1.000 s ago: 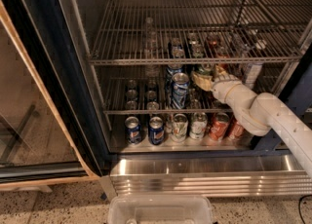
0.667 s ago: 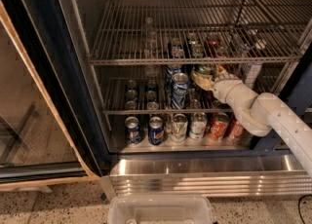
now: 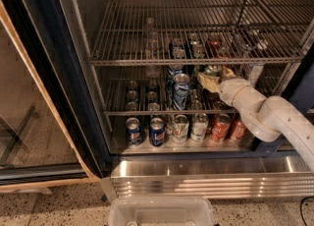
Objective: Pick green can from middle shelf of fridge
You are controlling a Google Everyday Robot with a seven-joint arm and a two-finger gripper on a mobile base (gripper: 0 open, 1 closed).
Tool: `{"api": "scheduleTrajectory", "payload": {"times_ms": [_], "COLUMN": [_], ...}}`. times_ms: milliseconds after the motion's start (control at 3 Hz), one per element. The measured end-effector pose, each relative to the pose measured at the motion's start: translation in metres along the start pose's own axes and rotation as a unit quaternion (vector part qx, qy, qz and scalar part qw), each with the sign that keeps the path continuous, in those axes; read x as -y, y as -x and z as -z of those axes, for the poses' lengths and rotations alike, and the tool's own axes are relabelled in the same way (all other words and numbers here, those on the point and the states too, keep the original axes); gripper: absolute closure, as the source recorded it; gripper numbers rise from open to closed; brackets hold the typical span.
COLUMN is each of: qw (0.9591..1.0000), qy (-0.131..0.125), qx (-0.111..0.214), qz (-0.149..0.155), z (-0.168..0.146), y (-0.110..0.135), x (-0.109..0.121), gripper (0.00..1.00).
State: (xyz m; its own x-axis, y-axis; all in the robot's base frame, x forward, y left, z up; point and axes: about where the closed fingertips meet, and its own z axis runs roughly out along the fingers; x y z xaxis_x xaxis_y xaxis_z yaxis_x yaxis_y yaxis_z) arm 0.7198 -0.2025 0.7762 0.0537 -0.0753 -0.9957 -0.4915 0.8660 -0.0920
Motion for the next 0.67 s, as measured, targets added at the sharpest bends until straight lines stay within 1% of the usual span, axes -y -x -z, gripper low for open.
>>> {"api": "scheduleTrajectory", "payload": {"times_ms": [333,667], "qw": [0.9999,0.9995], "qy": [-0.007,-0.017], "qx": [-0.006,-0.012], "qz": [-0.005,-0.024], "z": [0.013,0.040], "y": [0.003,0.004], "x": [0.000,0.000], "gripper": [1.00,1.00]}}
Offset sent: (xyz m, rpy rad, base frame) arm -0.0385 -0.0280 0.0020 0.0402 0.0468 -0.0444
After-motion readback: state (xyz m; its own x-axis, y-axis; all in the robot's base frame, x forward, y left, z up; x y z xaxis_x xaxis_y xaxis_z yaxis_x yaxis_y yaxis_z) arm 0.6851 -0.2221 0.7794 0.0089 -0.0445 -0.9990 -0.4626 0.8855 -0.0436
